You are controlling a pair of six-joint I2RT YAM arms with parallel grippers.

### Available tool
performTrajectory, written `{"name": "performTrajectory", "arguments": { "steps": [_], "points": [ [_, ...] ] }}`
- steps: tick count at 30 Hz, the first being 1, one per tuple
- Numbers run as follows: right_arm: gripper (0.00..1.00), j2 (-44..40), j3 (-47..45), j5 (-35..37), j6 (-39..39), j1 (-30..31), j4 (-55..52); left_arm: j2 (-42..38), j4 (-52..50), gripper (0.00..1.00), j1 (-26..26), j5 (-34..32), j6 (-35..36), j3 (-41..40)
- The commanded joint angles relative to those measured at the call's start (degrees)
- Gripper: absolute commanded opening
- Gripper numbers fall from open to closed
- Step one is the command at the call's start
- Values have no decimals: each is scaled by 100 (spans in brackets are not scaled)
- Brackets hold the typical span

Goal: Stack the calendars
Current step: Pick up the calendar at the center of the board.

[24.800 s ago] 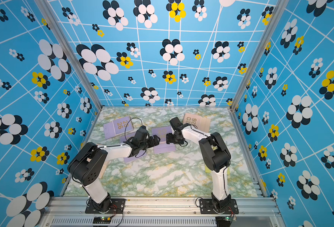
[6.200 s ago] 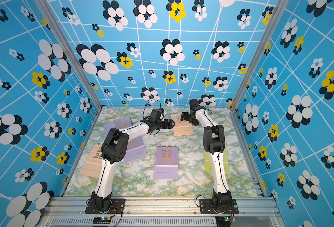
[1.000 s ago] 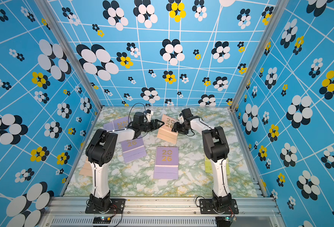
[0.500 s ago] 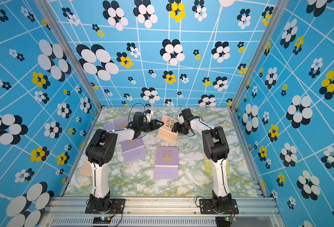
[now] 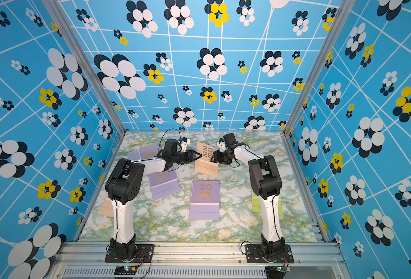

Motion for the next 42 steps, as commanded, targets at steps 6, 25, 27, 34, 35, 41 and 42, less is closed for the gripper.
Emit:
{"name": "performTrajectory", "arguments": {
  "steps": [6,25,27,34,35,41,42],
  "points": [
    [60,-10,-190,-154,-234,79,166,-117,-281,32,-78,151,278,276],
    [62,-397,-589,-121,-127,80,367,-235,-418,0,-54,23,350,267],
    [66,-517,-669,-207,-50,61,465,-364,-382,0,-17,20,336,191],
    [75,-1430,-1240,-440,342,-202,1021,-1145,-230,0,215,-31,388,-243],
    [76,-1568,-1336,-551,404,-264,1125,-1254,-188,0,248,11,381,-302],
    [78,-2182,-1852,-1356,684,-498,1751,-1587,773,0,445,600,-162,-767],
    [78,-2253,-1939,-1501,740,-523,1894,-1625,956,0,465,704,-259,-847]
  ]
}}
